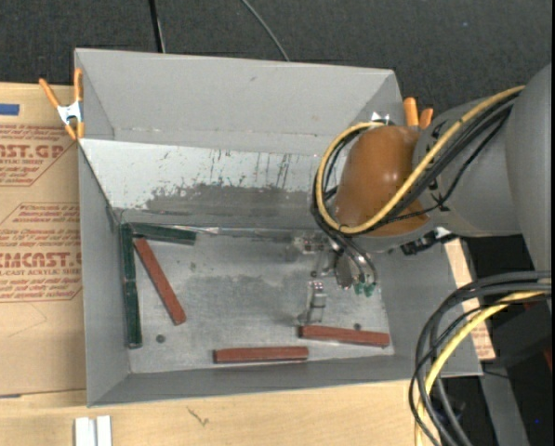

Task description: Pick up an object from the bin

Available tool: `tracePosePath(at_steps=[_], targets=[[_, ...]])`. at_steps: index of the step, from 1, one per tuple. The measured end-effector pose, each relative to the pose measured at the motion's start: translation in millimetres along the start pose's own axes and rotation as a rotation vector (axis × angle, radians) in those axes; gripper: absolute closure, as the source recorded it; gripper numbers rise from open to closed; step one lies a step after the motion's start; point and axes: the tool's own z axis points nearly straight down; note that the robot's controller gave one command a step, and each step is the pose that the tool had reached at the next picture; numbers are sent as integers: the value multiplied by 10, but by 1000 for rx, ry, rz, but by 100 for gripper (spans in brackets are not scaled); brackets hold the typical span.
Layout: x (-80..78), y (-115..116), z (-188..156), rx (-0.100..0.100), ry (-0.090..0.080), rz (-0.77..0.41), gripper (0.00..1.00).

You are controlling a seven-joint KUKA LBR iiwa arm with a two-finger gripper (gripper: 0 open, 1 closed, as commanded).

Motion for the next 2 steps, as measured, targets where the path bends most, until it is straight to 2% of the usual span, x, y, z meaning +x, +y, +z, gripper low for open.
tracePosePath(at_steps=[1, 2], targets=[[123, -403, 26, 0, 1, -245, 0], [333, -507, 43, 3, 0, -65, 0]])
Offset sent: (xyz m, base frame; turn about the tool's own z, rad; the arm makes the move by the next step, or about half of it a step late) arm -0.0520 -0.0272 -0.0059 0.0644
